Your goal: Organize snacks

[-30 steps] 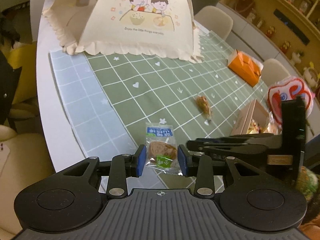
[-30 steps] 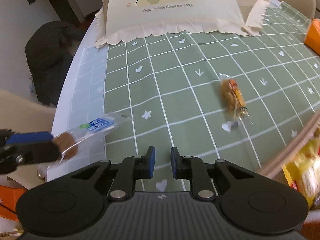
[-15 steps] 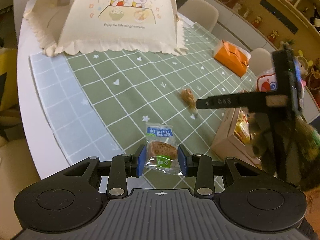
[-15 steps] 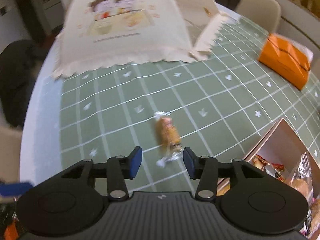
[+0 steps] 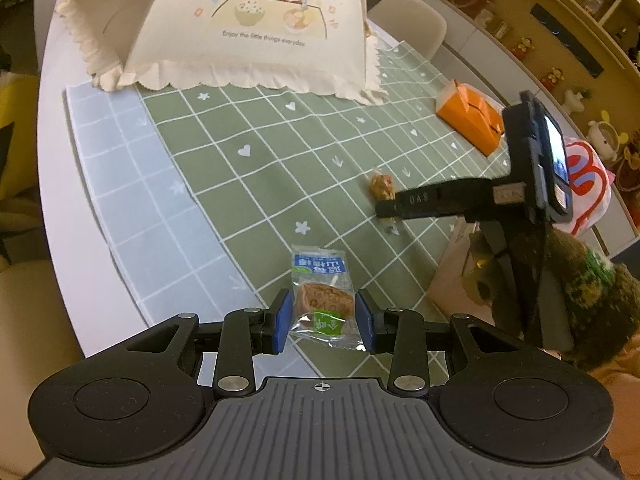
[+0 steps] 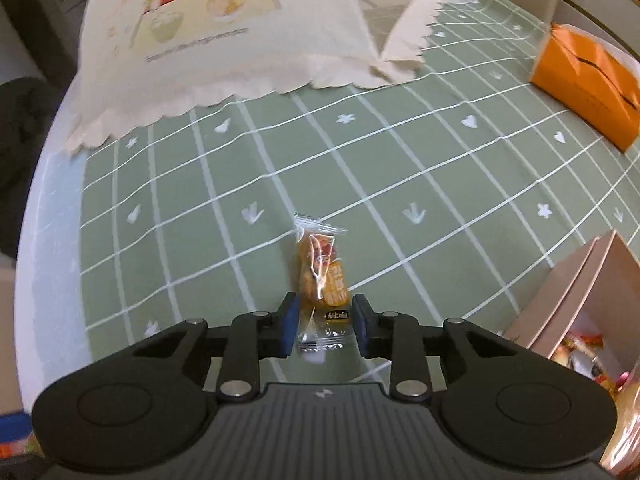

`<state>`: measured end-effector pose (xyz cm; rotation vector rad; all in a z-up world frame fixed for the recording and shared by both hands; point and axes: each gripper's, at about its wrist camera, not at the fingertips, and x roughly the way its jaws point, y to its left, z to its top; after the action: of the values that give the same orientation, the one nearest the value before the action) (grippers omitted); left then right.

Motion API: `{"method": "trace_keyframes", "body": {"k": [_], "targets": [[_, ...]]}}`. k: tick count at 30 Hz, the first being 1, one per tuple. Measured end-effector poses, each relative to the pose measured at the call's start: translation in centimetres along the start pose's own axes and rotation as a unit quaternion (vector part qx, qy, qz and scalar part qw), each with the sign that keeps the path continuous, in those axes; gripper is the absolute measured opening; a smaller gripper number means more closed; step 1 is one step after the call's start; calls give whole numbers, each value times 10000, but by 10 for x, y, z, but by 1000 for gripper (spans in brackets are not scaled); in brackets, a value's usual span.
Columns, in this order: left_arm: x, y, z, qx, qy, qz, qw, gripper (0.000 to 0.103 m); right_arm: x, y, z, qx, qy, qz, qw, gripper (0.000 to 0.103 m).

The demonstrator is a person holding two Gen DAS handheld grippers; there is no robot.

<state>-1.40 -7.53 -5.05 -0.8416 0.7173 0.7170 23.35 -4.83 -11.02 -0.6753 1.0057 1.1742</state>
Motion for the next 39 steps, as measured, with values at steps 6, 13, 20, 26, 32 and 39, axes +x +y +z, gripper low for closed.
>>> {"method": "trace_keyframes", "body": {"k": [6,13,20,26,32,39], "targets": [[2,1,1,30,38,-44,10000,39,-15,18,-24,-153,96,359,9992,27],[8,-3,3,171,147,-128,9997,39,-40,37,-58,-243,149,906,9955,27],[18,-1,6,206,263,-224,9992,38,-52,43,-78,-302,48,850,9959,28],[25,3,14,435,379,-195,9981,13,-47,42,-84,-58,-111,730,9973,30],[37,15,23,722,589,-184,9955,14,-37,50,-82,85,-272,427,9987,31],[37,12,19,1343,738,-335,9876,20,-40,54,-85,382,-351,130,9986,32]]}}
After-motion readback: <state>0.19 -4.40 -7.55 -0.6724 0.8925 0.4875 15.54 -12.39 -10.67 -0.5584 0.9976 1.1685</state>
